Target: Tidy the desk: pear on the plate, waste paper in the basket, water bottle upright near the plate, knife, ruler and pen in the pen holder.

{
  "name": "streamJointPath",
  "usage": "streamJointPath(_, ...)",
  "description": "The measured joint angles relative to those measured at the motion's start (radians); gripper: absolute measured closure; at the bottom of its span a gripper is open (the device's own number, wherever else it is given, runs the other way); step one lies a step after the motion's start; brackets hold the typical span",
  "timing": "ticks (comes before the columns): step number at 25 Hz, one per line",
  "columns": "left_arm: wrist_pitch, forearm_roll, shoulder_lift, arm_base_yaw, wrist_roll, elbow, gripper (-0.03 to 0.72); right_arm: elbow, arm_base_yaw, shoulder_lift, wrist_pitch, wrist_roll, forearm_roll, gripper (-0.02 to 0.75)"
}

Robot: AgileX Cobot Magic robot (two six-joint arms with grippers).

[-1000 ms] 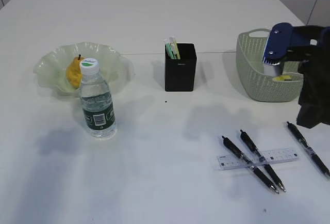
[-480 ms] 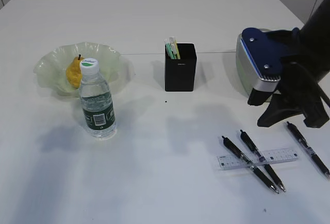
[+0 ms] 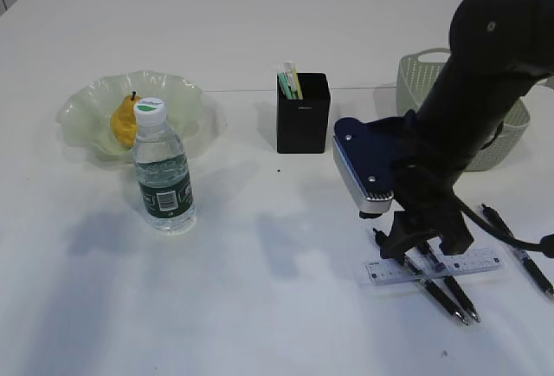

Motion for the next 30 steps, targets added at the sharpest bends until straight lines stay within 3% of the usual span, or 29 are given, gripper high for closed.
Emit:
streamJointPath(19, 0.01, 0.006, 0.0, 0.0, 0.0, 0.0, 0.137, 0.0, 0.002, 0.121, -0.065, 0.053, -0.003, 0.328)
streamJointPath(30, 0.01, 0.006, 0.0, 0.0, 0.0, 0.0, 0.14, 0.004, 0.044, 0.121, -0.076, 0.201, -0.101, 0.328)
